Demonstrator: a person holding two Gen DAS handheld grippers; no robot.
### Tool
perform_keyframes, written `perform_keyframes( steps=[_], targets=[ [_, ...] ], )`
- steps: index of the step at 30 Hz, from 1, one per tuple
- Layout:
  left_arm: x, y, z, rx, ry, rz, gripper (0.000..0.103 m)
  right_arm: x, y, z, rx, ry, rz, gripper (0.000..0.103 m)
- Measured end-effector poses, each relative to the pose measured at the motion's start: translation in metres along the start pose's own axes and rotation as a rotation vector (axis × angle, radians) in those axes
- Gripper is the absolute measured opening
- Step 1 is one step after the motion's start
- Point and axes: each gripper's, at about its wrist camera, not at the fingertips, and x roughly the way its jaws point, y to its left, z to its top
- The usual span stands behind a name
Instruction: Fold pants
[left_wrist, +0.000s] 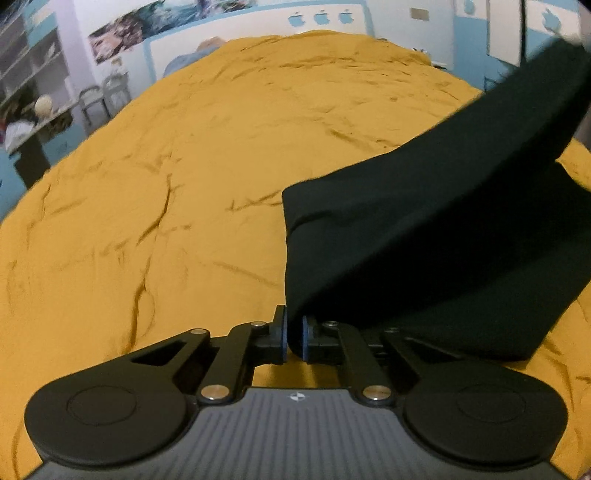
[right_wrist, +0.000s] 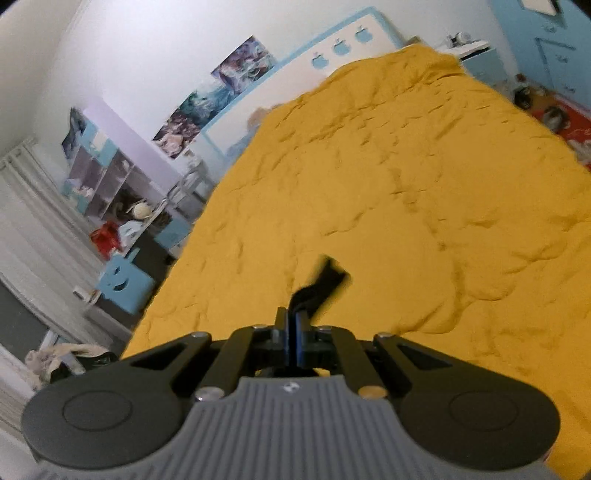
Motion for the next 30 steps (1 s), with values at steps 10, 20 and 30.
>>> perform_keyframes(
  steps=[10,20,30],
  targets=[
    [-0.001,0.021,0.001,-0.119,0.090,-0.068,0.007,0.060,-0.113,-0.097,0.158,0.196,-0.195,0.000],
    [-0.036,0.056,0.035,-0.210,0.034,-0.112,0.016,0.062,-0.114,-0.101,0.085,0.200,-0.158,0.000],
    [0.080,0.058,0.104,-0.421,0.079,-0.239,0.056,0.068,-0.126,-0.100,0.141,0.192,-0.092,0.005]
  ],
)
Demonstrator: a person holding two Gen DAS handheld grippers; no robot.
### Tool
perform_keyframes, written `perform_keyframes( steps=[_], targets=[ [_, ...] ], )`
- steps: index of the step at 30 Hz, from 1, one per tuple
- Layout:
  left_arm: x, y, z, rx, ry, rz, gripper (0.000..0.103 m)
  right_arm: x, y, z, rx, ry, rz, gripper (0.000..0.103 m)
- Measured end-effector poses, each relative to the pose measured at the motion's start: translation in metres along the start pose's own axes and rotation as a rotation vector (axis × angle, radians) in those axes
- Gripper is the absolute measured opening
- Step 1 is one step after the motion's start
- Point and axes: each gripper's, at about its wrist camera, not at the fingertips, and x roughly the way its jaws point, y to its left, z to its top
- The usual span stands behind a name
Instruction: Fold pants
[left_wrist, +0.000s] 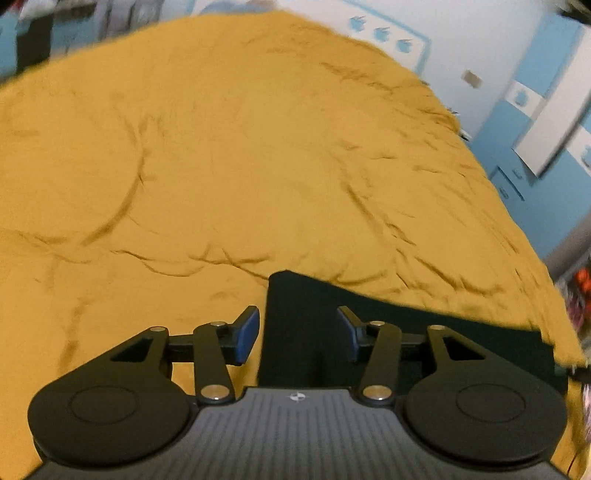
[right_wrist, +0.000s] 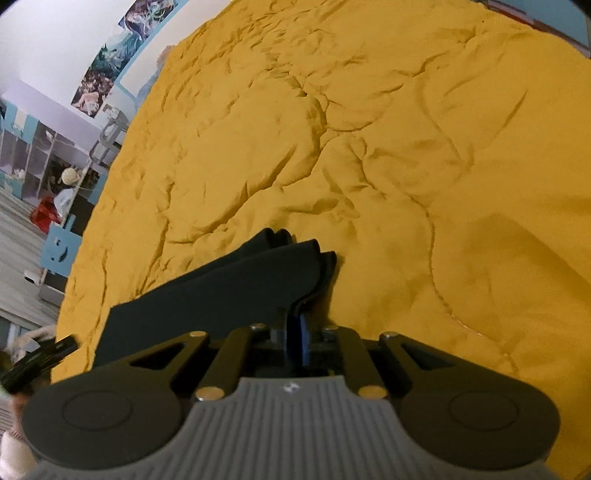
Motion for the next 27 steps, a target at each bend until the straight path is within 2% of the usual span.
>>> perform_keyframes(
  steps=[3,5,7,8,9,15,18,19,21,23,27],
  targets=[
    [0.034,0.016,0.005,-0.098,0.052,0.012,0.056,0.004,-0.002,0.003,0.020,-0.009,0.017,0.006],
    [0.049,0.023,0.006,-0.162,0.089,-0.012,0.056,0.005,-0.002,0.004,0.022,-0.010,0.020,0.006],
    [0.053,0.021,0.003,-0.171,0.099,-0.050,0.036,0.006,0.002,0.003,0.002,-0.012,0.011,0.003],
    [0.052,0.018,0.002,-0.144,0.088,-0.031,0.028,0.004,0.006,0.003,-0.014,-0.018,0.005,0.000],
    [0.049,0.015,0.000,-0.114,0.072,-0.006,0.009,0.002,0.009,0.004,-0.030,-0.026,0.005,0.000],
    [0.031,0.027,0.002,-0.130,0.010,-0.067,0.008,-0.029,0.045,0.010,-0.085,-0.107,0.053,0.000],
    [0.029,0.043,0.001,-0.189,0.011,-0.094,0.009,-0.043,0.073,0.015,-0.134,-0.143,0.102,0.000],
    [0.028,0.047,0.001,-0.204,0.011,-0.090,0.008,-0.047,0.084,0.017,-0.147,-0.151,0.107,0.000],
    [0.018,0.053,0.002,-0.231,-0.014,-0.027,0.008,-0.053,0.103,0.022,-0.171,-0.150,0.109,0.000],
    [0.002,0.062,0.001,-0.251,-0.035,-0.046,0.009,-0.056,0.124,0.028,-0.206,-0.140,0.129,0.000],
    [-0.036,0.062,-0.006,-0.150,-0.066,-0.008,0.009,-0.061,0.175,0.037,-0.289,-0.115,0.157,0.000]
  ],
)
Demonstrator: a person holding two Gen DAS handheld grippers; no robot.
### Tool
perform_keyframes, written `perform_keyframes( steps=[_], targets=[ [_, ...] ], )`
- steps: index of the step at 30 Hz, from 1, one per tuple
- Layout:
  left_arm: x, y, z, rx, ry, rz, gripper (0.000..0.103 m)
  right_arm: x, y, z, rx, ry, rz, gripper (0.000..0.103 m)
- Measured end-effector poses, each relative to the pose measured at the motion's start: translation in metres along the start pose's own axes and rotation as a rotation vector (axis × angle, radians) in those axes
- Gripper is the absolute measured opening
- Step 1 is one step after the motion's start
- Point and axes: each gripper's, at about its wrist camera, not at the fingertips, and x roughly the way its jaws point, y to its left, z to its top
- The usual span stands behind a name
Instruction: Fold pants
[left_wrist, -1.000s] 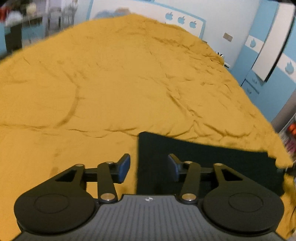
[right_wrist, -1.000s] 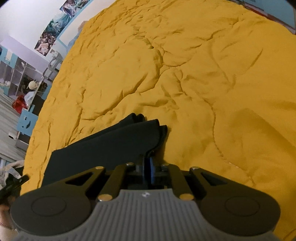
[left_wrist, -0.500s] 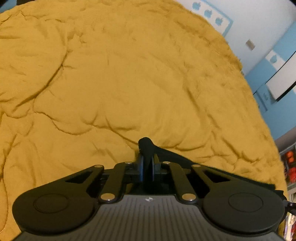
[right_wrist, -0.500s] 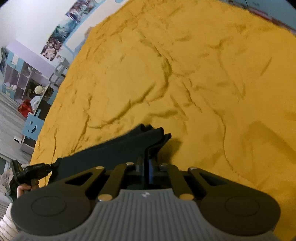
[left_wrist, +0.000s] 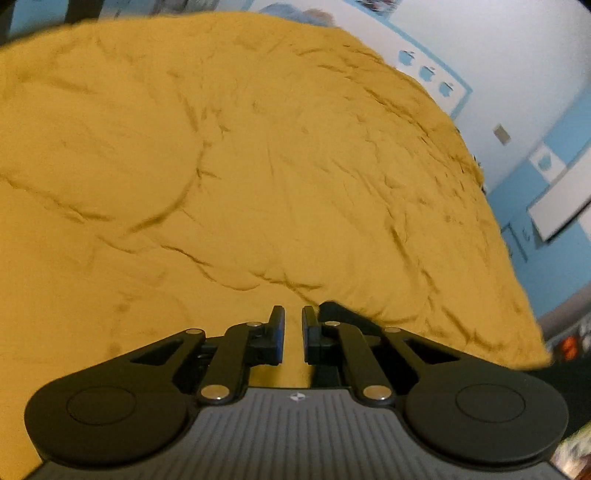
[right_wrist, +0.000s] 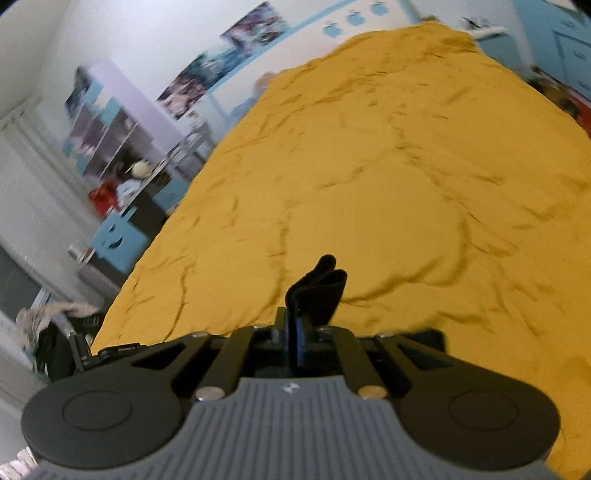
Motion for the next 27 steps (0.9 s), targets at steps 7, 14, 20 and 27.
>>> perform_keyframes(
  steps=[7,14,20,27],
  targets=[
    [-0.062,-0.006,-0.014,0.184,-0.051,0.026,0.009,0.009,0.126,0.052,-0.162,-0.007,0.096,0.000],
    [-0.108,0.003,-0.032,0.266,-0.108,-0.018,0.009,0.035,0.296,0.092,-0.345,-0.025,0.158,0.000],
    [-0.122,0.023,-0.056,0.281,-0.127,-0.046,0.013,0.071,0.425,0.099,-0.460,-0.023,0.180,0.000],
    [-0.119,0.033,-0.084,0.296,-0.148,-0.171,0.065,0.116,0.520,0.092,-0.499,0.015,0.206,0.000]
  ],
)
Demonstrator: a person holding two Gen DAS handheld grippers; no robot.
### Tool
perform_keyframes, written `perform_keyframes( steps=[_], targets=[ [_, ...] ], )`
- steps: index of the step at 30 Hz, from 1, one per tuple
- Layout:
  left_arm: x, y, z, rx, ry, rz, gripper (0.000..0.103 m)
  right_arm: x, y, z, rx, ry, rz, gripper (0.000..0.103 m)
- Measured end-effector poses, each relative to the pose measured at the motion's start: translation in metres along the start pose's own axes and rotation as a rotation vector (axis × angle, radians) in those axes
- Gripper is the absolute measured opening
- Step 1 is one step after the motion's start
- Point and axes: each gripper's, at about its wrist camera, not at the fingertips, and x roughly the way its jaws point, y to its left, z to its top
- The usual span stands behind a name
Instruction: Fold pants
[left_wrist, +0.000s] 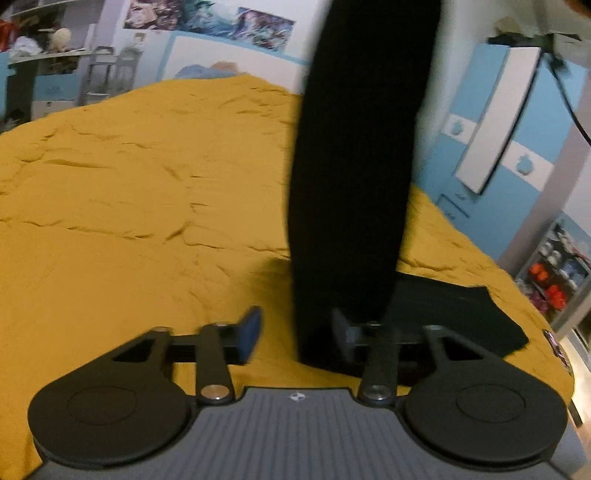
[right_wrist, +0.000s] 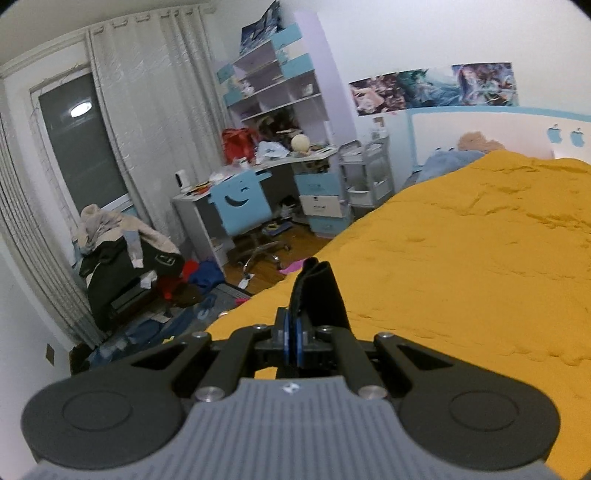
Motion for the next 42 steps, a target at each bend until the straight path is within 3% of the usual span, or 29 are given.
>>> perform_keyframes(
  steps=[4,7,9,12,16,20,21,22,24,25,27,34,38,42],
  targets=[
    [0.011,-0.009,-0.012,0.029,0.000,-0.040,0.080,0.033,0.017,0.009,0.030,0.022,0.008,0.000],
    [0.027,-0.018,-0.015,0.062,0.012,0.023,0.085,0.050,0.025,0.013,0.037,0.027,0.003,0.000],
    [0.040,-0.020,-0.016,0.052,0.019,0.079,0.086,0.057,0.026,0.012,0.040,0.031,0.007,0.000],
    [0.057,-0.013,-0.010,-0.041,0.031,0.151,0.086,0.054,0.022,0.008,0.035,0.035,0.011,0.000],
    [0.070,-0.011,0.000,-0.143,0.000,0.112,0.086,0.036,0.006,0.004,0.036,0.021,0.018,0.000],
    [0.089,-0.027,0.011,-0.099,0.022,0.170,0.086,0.011,-0.021,-0.002,0.056,0.003,0.029,0.000],
    [0.095,-0.030,0.010,-0.080,0.037,0.221,0.077,0.003,-0.028,-0.003,0.065,-0.002,0.032,0.000],
    [0.101,-0.030,0.010,-0.070,0.065,0.265,0.059,-0.006,-0.038,-0.006,0.073,-0.006,0.034,0.000],
    [0.107,-0.021,0.007,-0.101,0.099,0.287,0.041,-0.025,-0.056,-0.011,0.078,-0.015,0.029,0.000],
    [0.106,-0.015,0.005,-0.125,0.102,0.294,0.035,-0.037,-0.068,-0.016,0.085,-0.021,0.025,0.000],
    [0.102,-0.009,0.001,-0.135,0.099,0.318,0.035,-0.061,-0.097,-0.028,0.113,-0.030,0.019,0.000],
    [0.105,-0.023,-0.006,-0.037,0.119,0.380,0.034,-0.148,-0.239,-0.121,0.356,-0.071,-0.020,0.000],
    [0.105,-0.036,-0.012,0.012,0.155,0.398,0.034,-0.191,-0.323,-0.212,0.573,-0.080,-0.053,0.000],
    [0.107,-0.046,-0.015,0.071,0.205,0.414,0.034,-0.214,-0.384,-0.314,0.777,-0.035,-0.099,0.000]
  ],
)
